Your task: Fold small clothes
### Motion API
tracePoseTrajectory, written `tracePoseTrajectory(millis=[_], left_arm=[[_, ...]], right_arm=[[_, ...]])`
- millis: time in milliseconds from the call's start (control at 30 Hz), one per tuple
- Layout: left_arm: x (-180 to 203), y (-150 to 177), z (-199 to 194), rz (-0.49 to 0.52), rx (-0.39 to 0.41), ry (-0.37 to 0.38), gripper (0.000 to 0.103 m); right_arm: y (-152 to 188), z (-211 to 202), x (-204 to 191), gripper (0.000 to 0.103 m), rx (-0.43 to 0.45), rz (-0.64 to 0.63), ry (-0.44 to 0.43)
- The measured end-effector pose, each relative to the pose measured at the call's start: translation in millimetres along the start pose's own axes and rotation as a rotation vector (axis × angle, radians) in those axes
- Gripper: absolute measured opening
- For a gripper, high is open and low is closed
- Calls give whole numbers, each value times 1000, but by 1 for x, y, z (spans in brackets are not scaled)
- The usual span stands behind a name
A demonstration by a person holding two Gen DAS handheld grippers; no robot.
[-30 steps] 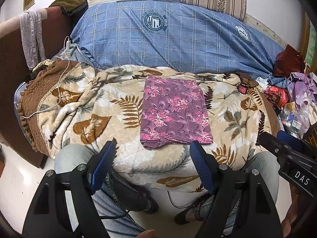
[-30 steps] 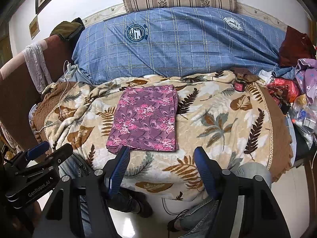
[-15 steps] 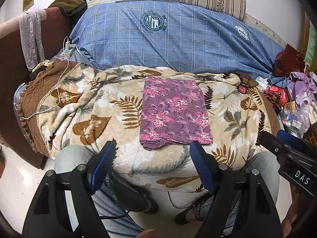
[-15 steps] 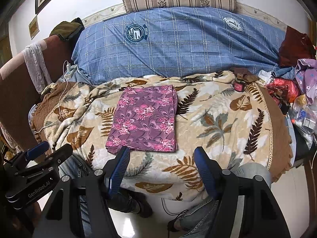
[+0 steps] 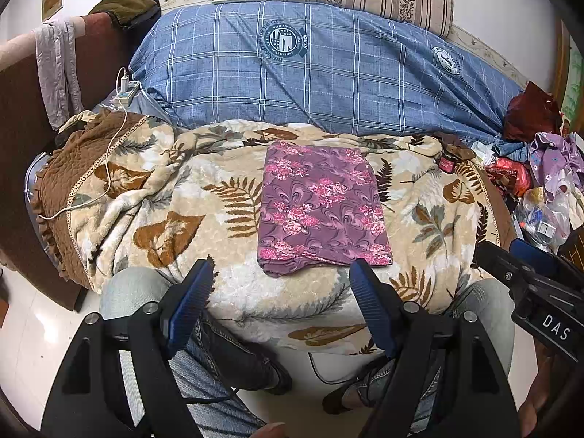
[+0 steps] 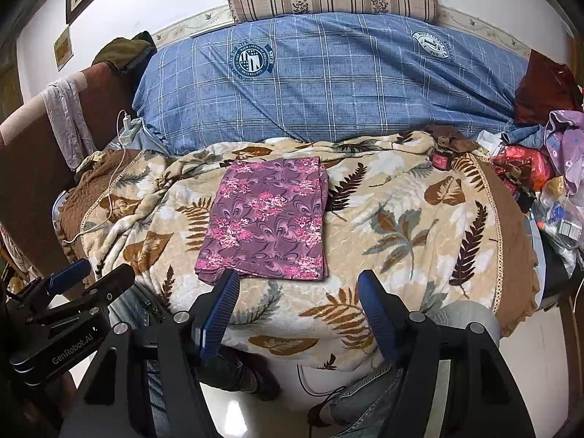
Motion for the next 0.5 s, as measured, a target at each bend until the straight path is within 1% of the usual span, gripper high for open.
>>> tracePoseTrajectory(millis=[500], left_arm=[[1, 1, 0, -1, 0, -1, 77]], right_arm=[[-1, 2, 1, 69, -4, -1, -2]])
Point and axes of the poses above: each gripper's, at about its wrist camera, not at the fingertips, and z roughly the way its jaws point, x to its right, y to its underside, the point moved 6 cm from there along z, roughly the way its jaws point, and after that the axes turned 1 degree about -x, right-handed, at the moved point
